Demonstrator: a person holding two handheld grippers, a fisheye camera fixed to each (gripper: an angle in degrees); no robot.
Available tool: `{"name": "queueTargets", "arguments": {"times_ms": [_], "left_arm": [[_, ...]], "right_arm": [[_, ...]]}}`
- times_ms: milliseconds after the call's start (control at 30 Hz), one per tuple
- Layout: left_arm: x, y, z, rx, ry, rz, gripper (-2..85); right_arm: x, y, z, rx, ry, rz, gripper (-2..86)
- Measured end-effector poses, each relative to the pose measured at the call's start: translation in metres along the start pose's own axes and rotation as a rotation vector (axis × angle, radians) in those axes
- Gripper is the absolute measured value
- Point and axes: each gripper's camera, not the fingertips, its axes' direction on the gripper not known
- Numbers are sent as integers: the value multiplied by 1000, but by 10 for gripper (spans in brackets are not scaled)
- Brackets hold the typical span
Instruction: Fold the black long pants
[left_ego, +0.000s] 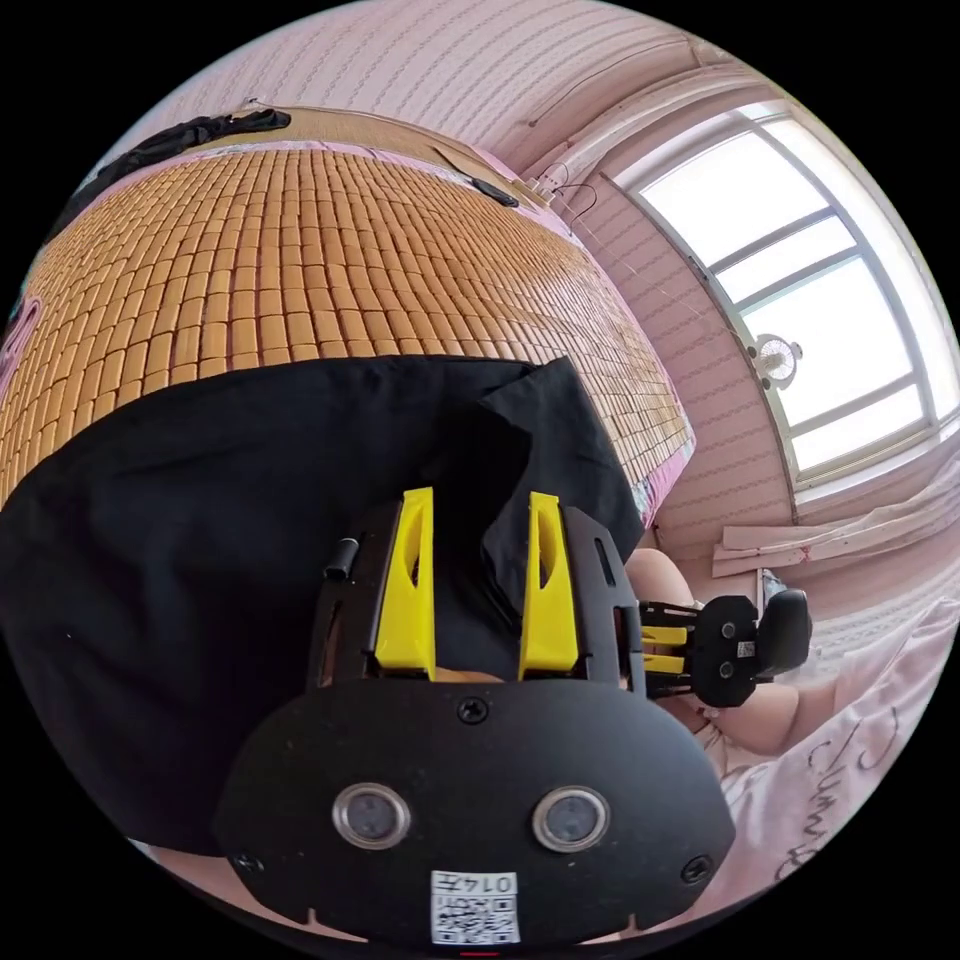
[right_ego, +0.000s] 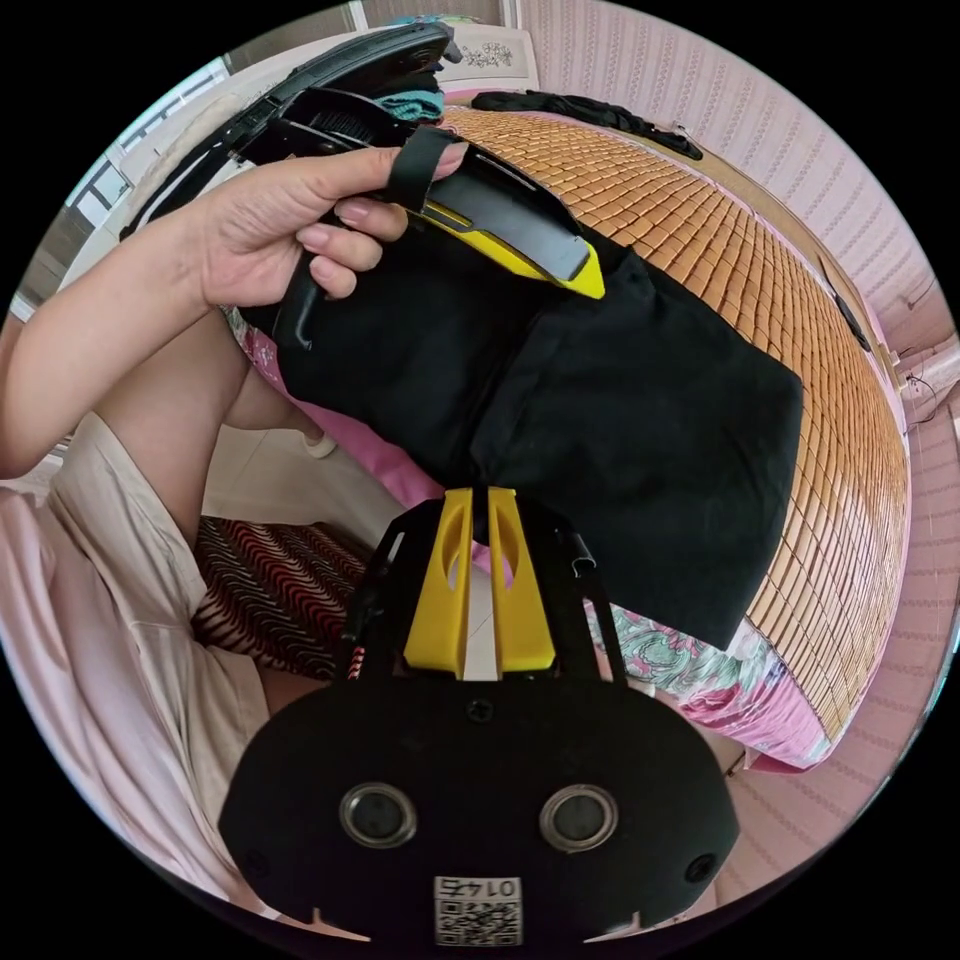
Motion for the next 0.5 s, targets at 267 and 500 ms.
{"name": "queueTargets", "arguments": {"times_ms": [267, 500], "left_arm": [[-3, 18, 3, 13, -79, -5, 135], [13, 32, 13, 20, -178, 49, 1]], "right_arm": [[5, 4, 4, 6, -12, 8, 7], [13, 11, -1, 5, -39, -5, 2]]}}
